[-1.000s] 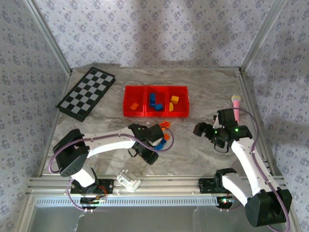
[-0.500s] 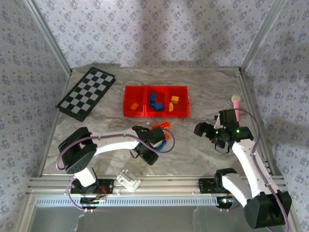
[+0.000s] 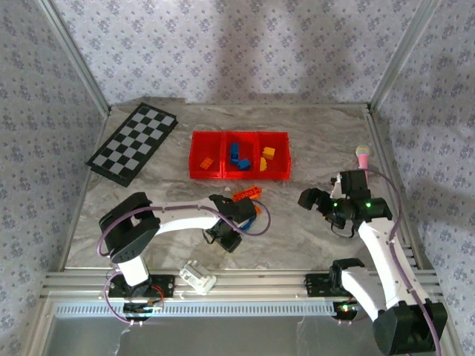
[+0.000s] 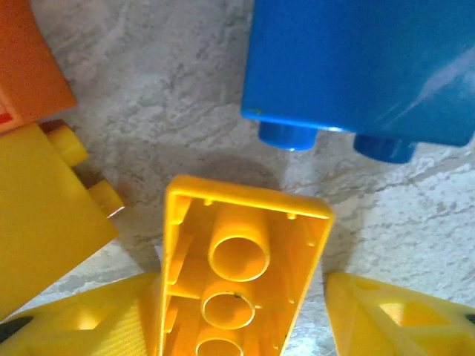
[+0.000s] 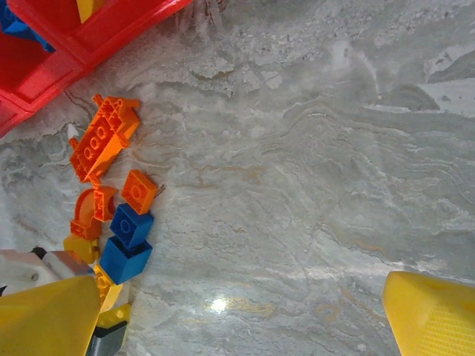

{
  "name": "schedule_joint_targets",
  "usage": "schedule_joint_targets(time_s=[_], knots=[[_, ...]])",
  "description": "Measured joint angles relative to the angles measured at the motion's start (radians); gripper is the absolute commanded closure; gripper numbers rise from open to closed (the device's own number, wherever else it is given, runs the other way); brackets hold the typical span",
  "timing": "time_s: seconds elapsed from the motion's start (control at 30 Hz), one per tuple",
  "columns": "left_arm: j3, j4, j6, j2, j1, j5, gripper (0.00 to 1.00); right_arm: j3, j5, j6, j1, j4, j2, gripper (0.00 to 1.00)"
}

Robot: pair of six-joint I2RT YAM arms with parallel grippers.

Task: Sort the legos into containers by color
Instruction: Pick up the lego from the middle-left of the table, then place the lego in the container.

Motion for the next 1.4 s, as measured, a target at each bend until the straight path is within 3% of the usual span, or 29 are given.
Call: schedule_joint_targets(time_s=[0.13,0.43,0.67,0.87,1.1,1.4], knots=[[0.005,0.000,-0.010,0.003,-0.005,0.018,0.61,-0.001,-0.004,0.000,-0.010,0.000,-0.013,0.00],[0.032,-0.008,-0.028,-0.002,-0.010,-0.039,0.77,-0.013,-0.005,0.003,-0.022,-0.005,-0.018,0.00],[0.185,-0.031,-0.043,-0.058,0.004,-0.145,0.81,-0.013,-0.003,0.019,-0.028,-0.007,-0.028,0.00],[0.441,-0.013,-0.047,-0.047,0.098,-0.177,0.80,-0.013,-0.003,0.022,-0.032,-0.006,-0.022,0.00],[0.860,-0.029,-0.035,0.227,0.236,-0.154,0.80,-0.009,0.002,0.010,-0.043,-0.016,-0.001,0.00],[1.330,-0.146,-0.032,0.615,0.274,-0.071,0.78,-0.003,0.030,-0.002,-0.053,-0.071,-0.095,0.00]])
